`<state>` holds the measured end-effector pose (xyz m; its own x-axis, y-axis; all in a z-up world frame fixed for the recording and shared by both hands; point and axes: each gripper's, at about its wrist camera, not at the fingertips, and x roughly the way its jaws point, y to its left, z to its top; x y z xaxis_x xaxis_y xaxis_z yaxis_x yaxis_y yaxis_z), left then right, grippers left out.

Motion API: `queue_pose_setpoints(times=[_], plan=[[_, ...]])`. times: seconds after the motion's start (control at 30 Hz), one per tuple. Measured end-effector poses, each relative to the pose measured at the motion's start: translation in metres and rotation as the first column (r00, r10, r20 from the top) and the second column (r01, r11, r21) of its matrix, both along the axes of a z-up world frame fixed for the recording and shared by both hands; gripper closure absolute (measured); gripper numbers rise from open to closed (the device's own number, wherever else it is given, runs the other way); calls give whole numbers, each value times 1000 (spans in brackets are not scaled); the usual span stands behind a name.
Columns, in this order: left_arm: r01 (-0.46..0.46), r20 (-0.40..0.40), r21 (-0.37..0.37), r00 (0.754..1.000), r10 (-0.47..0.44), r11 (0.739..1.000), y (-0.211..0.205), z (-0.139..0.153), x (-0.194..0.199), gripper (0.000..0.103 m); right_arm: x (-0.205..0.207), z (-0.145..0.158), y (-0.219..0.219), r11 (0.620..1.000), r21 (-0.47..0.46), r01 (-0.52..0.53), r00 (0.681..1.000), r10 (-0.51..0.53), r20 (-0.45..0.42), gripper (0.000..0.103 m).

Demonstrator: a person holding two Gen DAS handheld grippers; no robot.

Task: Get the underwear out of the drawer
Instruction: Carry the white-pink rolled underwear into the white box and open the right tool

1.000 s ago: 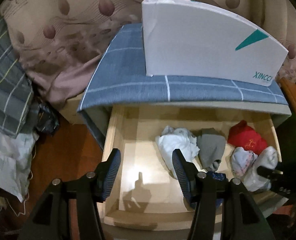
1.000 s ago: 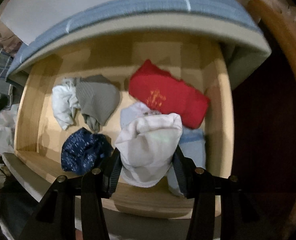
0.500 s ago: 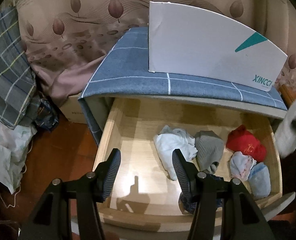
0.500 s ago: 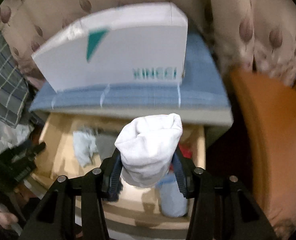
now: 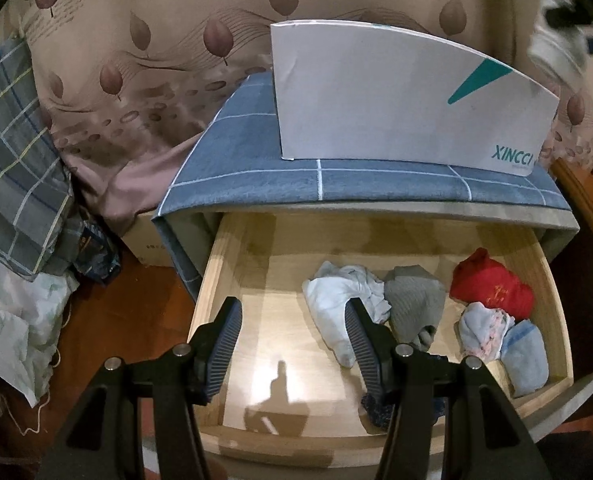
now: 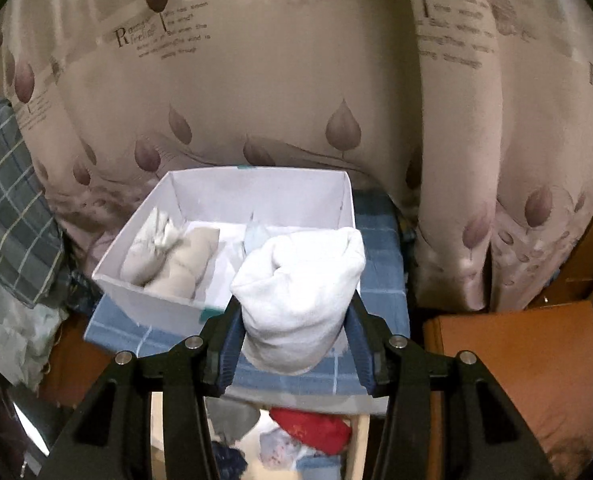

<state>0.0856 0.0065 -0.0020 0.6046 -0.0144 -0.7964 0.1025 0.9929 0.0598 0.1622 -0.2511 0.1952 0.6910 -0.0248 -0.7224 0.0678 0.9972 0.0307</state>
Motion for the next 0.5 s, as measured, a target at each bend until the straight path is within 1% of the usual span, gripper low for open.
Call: queue_pose_setpoints(times=[0.13,0.27,0.37,0.5], plan=[[1,2,0,1000,-1,1000,0,0,0,48,27,0,3,1000,-22,9,1000,-9,-19,59],[5,5,4,1000,-5,1000,-1,0,0,48,51,-7,5,999,-42,14,999,-15,-38,59],[11,6,12,1000,-11,1000,-2,0,-1,48,67,-17,7,999,-49,13,998,-17,-65,59],[15,7,19,1000,-15,1000,-3,0,-1,48,82,-31,14,996,-90,2,995,-11,-103,59]])
